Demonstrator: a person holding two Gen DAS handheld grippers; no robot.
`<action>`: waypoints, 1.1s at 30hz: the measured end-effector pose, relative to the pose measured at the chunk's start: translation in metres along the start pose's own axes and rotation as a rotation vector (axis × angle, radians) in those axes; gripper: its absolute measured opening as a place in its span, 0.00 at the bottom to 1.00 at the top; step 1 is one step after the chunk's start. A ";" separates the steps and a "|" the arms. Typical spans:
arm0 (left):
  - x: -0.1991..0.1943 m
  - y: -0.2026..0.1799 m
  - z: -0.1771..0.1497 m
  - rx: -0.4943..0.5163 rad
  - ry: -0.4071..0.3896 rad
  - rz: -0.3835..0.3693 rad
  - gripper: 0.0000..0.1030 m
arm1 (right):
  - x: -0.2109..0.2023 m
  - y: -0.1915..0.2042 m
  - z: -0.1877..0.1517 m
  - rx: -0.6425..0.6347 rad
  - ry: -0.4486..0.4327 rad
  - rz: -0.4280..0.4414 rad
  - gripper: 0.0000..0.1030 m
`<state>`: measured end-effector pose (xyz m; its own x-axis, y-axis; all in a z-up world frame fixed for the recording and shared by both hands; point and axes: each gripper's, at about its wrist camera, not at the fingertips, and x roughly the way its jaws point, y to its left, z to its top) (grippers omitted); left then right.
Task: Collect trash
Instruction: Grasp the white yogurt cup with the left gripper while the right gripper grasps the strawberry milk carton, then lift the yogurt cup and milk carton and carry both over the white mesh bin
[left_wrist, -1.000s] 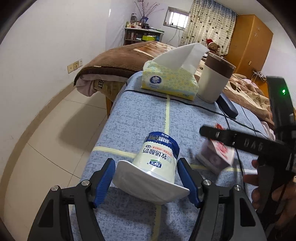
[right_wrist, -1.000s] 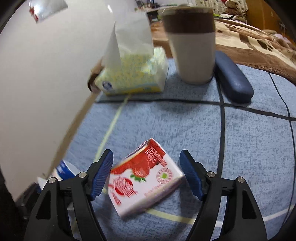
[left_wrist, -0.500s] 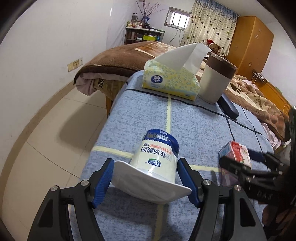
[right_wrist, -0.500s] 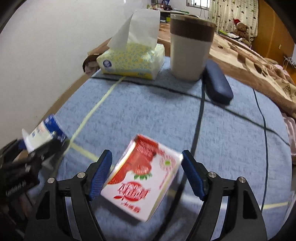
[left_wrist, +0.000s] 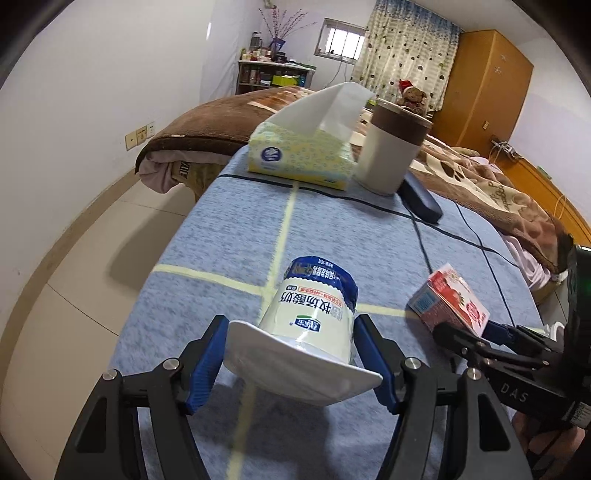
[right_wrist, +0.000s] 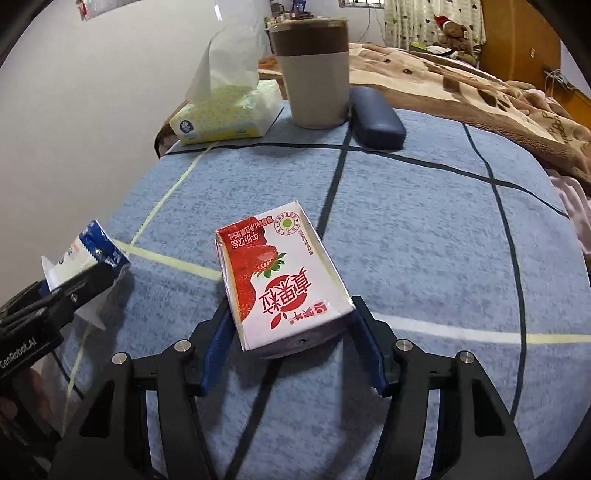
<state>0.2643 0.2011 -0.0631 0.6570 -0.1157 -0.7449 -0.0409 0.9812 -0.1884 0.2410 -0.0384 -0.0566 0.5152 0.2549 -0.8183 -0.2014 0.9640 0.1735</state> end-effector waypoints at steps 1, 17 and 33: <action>-0.002 -0.002 -0.002 -0.001 0.000 -0.002 0.67 | -0.002 -0.002 -0.001 0.003 -0.007 0.006 0.60; -0.059 -0.054 -0.026 0.033 -0.079 -0.045 0.67 | -0.070 -0.041 -0.023 0.032 -0.173 0.007 0.59; -0.109 -0.139 -0.049 0.142 -0.156 -0.125 0.67 | -0.136 -0.095 -0.053 0.084 -0.300 -0.040 0.59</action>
<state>0.1620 0.0698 0.0131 0.7591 -0.2230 -0.6117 0.1467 0.9739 -0.1730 0.1462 -0.1685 0.0097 0.7468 0.2153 -0.6292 -0.1126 0.9734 0.1994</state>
